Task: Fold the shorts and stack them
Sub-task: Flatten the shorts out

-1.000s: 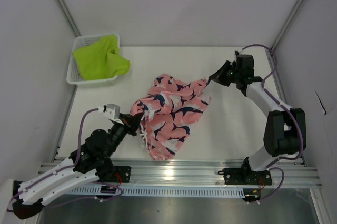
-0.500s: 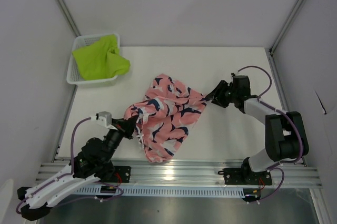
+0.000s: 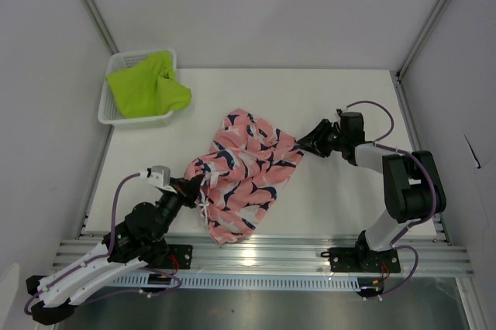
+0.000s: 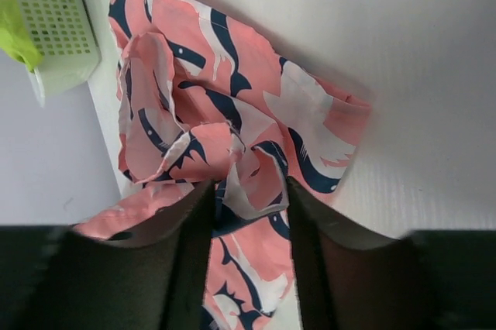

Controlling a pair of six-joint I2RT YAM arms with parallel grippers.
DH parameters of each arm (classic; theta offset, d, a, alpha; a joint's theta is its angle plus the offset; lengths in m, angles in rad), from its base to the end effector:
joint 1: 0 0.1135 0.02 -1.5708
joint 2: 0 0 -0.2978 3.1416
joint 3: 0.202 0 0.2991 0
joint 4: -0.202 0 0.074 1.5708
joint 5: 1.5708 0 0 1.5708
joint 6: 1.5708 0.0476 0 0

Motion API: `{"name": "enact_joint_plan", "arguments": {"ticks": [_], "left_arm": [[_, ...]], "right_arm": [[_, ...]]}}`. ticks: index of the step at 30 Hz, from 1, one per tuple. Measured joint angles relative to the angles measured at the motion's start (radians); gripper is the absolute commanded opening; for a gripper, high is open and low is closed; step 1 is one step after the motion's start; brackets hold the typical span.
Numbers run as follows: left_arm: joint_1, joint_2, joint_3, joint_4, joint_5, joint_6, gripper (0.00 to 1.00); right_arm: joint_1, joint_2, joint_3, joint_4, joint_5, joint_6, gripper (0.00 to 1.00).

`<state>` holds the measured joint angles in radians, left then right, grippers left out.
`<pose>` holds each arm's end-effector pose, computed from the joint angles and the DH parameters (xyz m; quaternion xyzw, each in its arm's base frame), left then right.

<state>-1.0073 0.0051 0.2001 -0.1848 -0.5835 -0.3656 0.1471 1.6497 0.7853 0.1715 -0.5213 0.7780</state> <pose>0.0819 -0.0805 0.2318 0.0185 0.7038 -0.2749 0.6547 0.3606 0.0774 0.1528 0.1672 0.8654 0.3920 0.2634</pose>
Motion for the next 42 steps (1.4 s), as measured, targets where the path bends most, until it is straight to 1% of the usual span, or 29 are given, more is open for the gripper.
{"name": "enact_joint_plan", "arguments": {"ticks": [1,3,4,5,8,9,11,12,14,15,18,22,25,29,36,39,42], "left_arm": [[0.000,0.000,0.000,0.000,0.001,0.000,0.00],[0.000,0.000,0.000,-0.001,0.007,0.001,0.00],[0.000,0.000,0.000,-0.001,0.011,0.001,0.01],[0.000,0.000,0.000,-0.001,0.014,0.002,0.02],[0.000,0.000,0.000,-0.001,0.023,0.006,0.16],[0.000,0.000,0.000,-0.001,0.027,0.008,0.33],[0.000,0.000,0.000,-0.002,0.039,0.014,0.50],[0.000,0.000,0.000,-0.002,0.046,0.021,0.62],[0.000,0.000,0.000,0.001,0.064,0.030,0.70],[0.000,0.000,0.000,0.003,0.078,0.035,0.76],[0.000,0.000,0.000,0.017,0.117,0.046,0.84],[0.000,0.019,0.006,0.059,0.175,0.061,0.89],[0.000,0.091,0.018,0.102,0.228,0.071,0.92],[0.000,0.226,0.055,0.126,0.333,0.087,0.99],[-0.001,0.460,0.126,0.186,0.525,0.098,0.99],[-0.021,0.533,0.140,0.208,0.563,0.108,0.99],[-0.077,0.606,0.161,0.213,0.557,0.130,0.99]], "right_arm": [[0.000,0.005,0.000,0.006,-0.003,0.008,0.27],[0.000,0.016,0.002,0.015,-0.007,0.020,0.14],[0.000,0.023,0.003,0.018,-0.008,0.024,0.00],[0.000,0.028,0.006,0.019,-0.007,0.026,0.00],[0.000,0.038,0.020,0.012,-0.002,0.034,0.00],[0.000,0.039,0.029,0.006,0.001,0.034,0.00],[-0.002,0.039,0.050,-0.004,0.005,0.032,0.00],[-0.007,0.039,0.061,-0.010,0.006,0.029,0.00],[-0.026,0.039,0.084,-0.027,0.010,0.021,0.00],[-0.041,0.039,0.095,-0.038,0.012,0.014,0.00],[-0.098,0.036,0.127,-0.074,0.025,0.000,0.00],[-0.182,-0.003,0.138,-0.115,0.056,-0.016,0.00],[-0.220,-0.038,0.144,-0.141,0.087,-0.030,0.00],[-0.220,-0.047,0.152,-0.152,0.110,-0.048,0.00],[-0.217,-0.017,0.165,-0.163,0.137,-0.061,0.00],[-0.217,0.027,0.183,-0.164,0.144,-0.063,0.00],[-0.217,0.080,0.212,-0.168,0.155,-0.064,0.00]]}}
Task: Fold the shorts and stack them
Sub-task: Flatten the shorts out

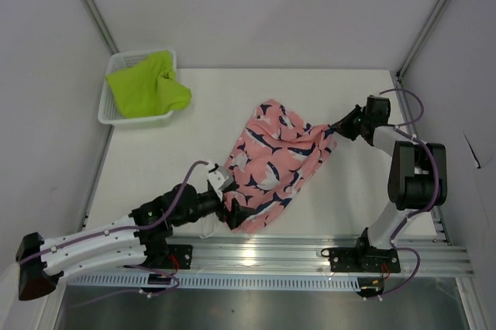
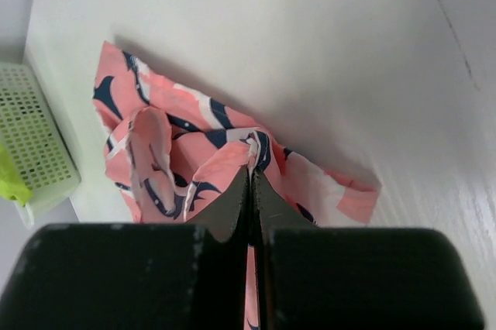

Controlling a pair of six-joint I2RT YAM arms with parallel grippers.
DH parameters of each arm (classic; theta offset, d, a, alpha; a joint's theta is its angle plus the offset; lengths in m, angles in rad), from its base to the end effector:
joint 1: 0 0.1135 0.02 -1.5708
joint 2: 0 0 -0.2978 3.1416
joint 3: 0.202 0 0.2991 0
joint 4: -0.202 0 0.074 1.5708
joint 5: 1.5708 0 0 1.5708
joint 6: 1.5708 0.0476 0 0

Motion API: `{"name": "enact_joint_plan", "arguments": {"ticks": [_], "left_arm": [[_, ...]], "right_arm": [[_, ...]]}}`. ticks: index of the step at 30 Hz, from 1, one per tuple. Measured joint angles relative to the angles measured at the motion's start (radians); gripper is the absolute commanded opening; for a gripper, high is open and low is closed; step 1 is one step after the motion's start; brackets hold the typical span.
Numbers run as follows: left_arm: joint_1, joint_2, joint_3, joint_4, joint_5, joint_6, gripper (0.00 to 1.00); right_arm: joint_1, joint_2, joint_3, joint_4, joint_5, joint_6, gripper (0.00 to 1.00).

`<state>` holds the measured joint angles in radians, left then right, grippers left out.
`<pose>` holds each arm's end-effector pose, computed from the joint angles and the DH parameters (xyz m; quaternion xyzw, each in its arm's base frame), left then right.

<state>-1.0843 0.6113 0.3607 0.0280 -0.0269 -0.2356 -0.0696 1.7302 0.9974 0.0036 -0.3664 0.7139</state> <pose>0.0916 -0.1704 0.2430 0.3140 0.7154 -0.3743 0.4995 0.4137 -0.0117 0.1772 0.2739 0.8579 0.2849 0.3283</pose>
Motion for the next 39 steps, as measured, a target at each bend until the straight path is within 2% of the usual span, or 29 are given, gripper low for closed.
{"name": "enact_joint_plan", "arguments": {"ticks": [7,12,19,22,25,33,36,39], "left_arm": [[-0.151,0.231,0.095,0.011,-0.120,0.068,0.99],[-0.265,0.448,0.222,-0.014,-0.242,0.116,0.97],[-0.377,0.660,0.470,-0.186,-0.382,0.084,0.92],[-0.423,0.785,0.630,-0.300,-0.453,0.041,0.87],[-0.442,0.893,0.731,-0.382,-0.505,0.006,0.86],[-0.442,1.056,0.791,-0.581,-0.547,-0.078,0.85],[-0.440,1.073,0.793,-0.637,-0.553,-0.107,0.80],[-0.433,1.080,0.793,-0.665,-0.558,-0.133,0.69]], "right_arm": [[-0.013,0.144,0.147,-0.049,0.019,0.009,0.00],[-0.026,0.217,0.253,-0.083,0.034,0.010,0.00],[-0.029,0.273,0.299,-0.113,0.055,0.010,0.00],[-0.031,0.283,0.299,-0.117,0.057,0.010,0.00],[-0.031,0.286,0.299,-0.118,0.057,0.010,0.00],[-0.031,0.288,0.299,-0.118,0.056,0.010,0.00],[-0.031,0.288,0.299,-0.118,0.056,0.010,0.00],[-0.031,0.288,0.299,-0.118,0.056,0.010,0.00]]}}
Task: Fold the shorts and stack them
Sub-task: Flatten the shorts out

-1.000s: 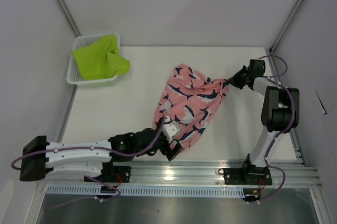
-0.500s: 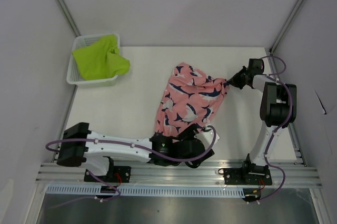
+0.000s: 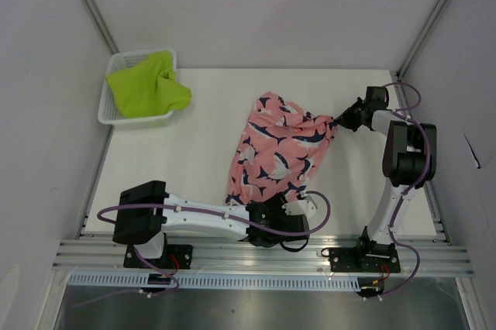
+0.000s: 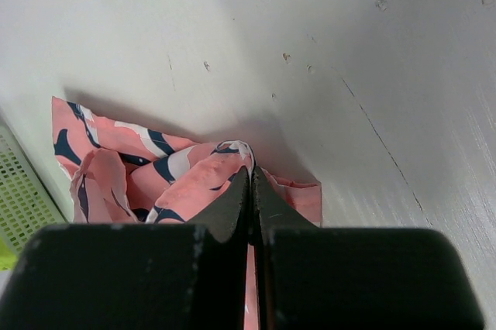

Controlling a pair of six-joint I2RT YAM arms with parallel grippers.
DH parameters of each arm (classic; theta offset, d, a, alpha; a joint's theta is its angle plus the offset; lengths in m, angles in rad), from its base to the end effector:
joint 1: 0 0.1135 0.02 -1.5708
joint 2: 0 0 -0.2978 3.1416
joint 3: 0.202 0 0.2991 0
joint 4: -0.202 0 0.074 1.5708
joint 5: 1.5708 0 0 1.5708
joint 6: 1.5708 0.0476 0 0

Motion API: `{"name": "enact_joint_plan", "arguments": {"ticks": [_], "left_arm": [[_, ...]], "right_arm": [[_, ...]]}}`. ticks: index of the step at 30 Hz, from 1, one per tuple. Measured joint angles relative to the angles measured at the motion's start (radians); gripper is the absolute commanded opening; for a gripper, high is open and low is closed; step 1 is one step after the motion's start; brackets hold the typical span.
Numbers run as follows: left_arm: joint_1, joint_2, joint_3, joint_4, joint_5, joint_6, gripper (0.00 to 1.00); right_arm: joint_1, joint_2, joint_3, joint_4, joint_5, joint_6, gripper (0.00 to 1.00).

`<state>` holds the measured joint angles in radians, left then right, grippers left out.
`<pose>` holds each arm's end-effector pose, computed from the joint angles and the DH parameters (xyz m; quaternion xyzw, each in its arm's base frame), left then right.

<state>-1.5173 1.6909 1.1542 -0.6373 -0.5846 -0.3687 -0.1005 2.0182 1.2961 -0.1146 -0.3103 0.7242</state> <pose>0.0467 -0.3802 0.2060 0.4623 0.8190 0.0132 0.3395 0.4873 -0.0345 0.1448 0.3188 0.8671 0.2461 0.2932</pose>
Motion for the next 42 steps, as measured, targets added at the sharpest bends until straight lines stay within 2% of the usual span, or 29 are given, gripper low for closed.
{"name": "enact_joint_plan", "arguments": {"ticks": [9,21,26,30,34,37,38,40,41,42], "left_arm": [[0.027,0.018,0.000,-0.017,-0.014,-0.043,0.64],[0.028,0.060,0.000,0.005,0.013,-0.050,0.65],[0.028,0.084,0.000,0.025,0.012,-0.049,0.60],[0.028,0.123,0.000,0.031,0.010,-0.049,0.68],[0.028,0.146,0.000,0.032,0.008,-0.050,0.68],[0.028,0.146,-0.001,0.034,-0.010,-0.050,0.60],[0.028,0.147,-0.002,0.034,-0.016,-0.050,0.53],[0.028,0.148,-0.003,0.034,-0.030,-0.051,0.44],[0.028,0.148,-0.003,0.034,-0.035,-0.052,0.35],[0.028,0.148,-0.003,0.034,-0.041,-0.055,0.32]], "right_arm": [[0.000,0.002,0.000,0.000,0.000,0.000,0.00],[0.000,0.002,0.000,0.000,0.000,0.001,0.00],[-0.001,0.002,0.000,0.000,-0.001,0.001,0.00],[-0.002,0.002,0.000,0.000,-0.002,0.002,0.00],[-0.005,0.002,-0.003,0.003,-0.008,0.004,0.00],[-0.008,0.002,-0.006,0.007,-0.013,0.009,0.00],[-0.010,0.002,-0.006,0.008,-0.014,0.009,0.00],[-0.012,0.002,-0.006,0.011,-0.017,0.010,0.00],[-0.013,0.002,-0.007,0.012,-0.019,0.010,0.00],[-0.013,0.002,-0.007,0.014,-0.019,0.010,0.00]]}}
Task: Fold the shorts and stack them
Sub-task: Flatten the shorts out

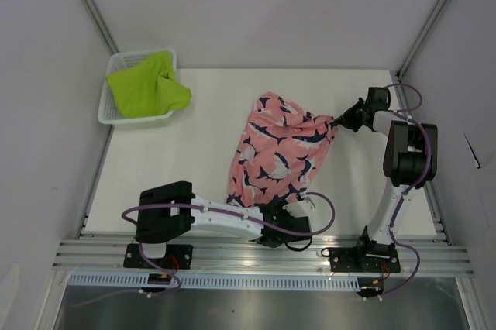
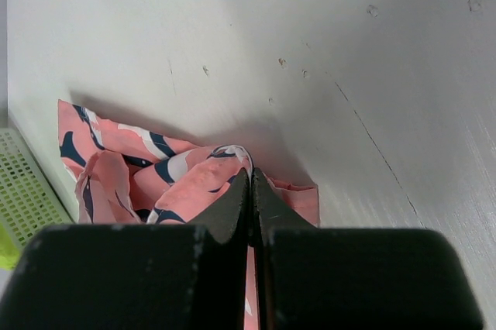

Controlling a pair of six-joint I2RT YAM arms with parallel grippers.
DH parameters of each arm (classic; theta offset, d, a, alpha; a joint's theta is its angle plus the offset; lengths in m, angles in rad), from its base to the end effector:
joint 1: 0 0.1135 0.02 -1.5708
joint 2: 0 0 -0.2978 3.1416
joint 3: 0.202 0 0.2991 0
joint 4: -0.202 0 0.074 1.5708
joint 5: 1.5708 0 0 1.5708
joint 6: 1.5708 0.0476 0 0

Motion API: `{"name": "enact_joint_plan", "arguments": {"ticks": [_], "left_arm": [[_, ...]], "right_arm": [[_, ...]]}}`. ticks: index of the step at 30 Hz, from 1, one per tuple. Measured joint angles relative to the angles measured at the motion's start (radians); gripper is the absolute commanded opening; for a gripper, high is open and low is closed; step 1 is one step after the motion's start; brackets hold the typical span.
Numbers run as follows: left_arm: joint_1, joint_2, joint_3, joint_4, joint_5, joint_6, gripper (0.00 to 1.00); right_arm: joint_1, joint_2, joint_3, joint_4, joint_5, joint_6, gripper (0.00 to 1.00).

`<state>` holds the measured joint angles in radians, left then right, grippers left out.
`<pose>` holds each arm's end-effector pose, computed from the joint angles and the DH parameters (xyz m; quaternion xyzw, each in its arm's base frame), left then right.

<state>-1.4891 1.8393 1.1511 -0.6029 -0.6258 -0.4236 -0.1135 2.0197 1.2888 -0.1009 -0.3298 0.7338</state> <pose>0.0600 -0.3909 0.1527 0.4416 0.8334 0.0674 0.3255 0.4863 -0.0399 0.1429 0.3241 0.8629 0.2545 0.2925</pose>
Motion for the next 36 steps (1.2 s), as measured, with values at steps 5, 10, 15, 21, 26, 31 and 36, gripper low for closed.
{"name": "enact_joint_plan", "arguments": {"ticks": [5,10,15,21,26,31,36], "left_arm": [[0.000,-0.002,-0.005,0.007,-0.020,0.005,0.12],[0.000,-0.005,-0.006,0.008,-0.034,0.006,0.00],[0.005,-0.064,-0.018,0.000,-0.036,0.013,0.00],[0.118,-0.371,-0.077,0.018,0.029,0.061,0.00],[0.274,-0.649,-0.058,0.031,0.058,0.119,0.00],[0.357,-0.799,0.048,-0.003,0.097,0.193,0.00],[0.397,-0.909,0.201,-0.042,0.132,0.267,0.00]], "right_arm": [[-0.002,0.000,-0.008,0.005,-0.001,0.005,0.00],[-0.005,0.000,-0.010,0.004,-0.005,0.007,0.00],[-0.007,-0.013,-0.005,-0.035,-0.002,0.007,0.00],[-0.011,-0.099,0.082,-0.191,0.002,0.008,0.00],[-0.013,-0.254,0.224,-0.328,0.026,0.026,0.00],[-0.017,-0.450,0.375,-0.429,0.051,0.046,0.00],[-0.022,-0.677,0.454,-0.505,0.065,0.052,0.00]]}}
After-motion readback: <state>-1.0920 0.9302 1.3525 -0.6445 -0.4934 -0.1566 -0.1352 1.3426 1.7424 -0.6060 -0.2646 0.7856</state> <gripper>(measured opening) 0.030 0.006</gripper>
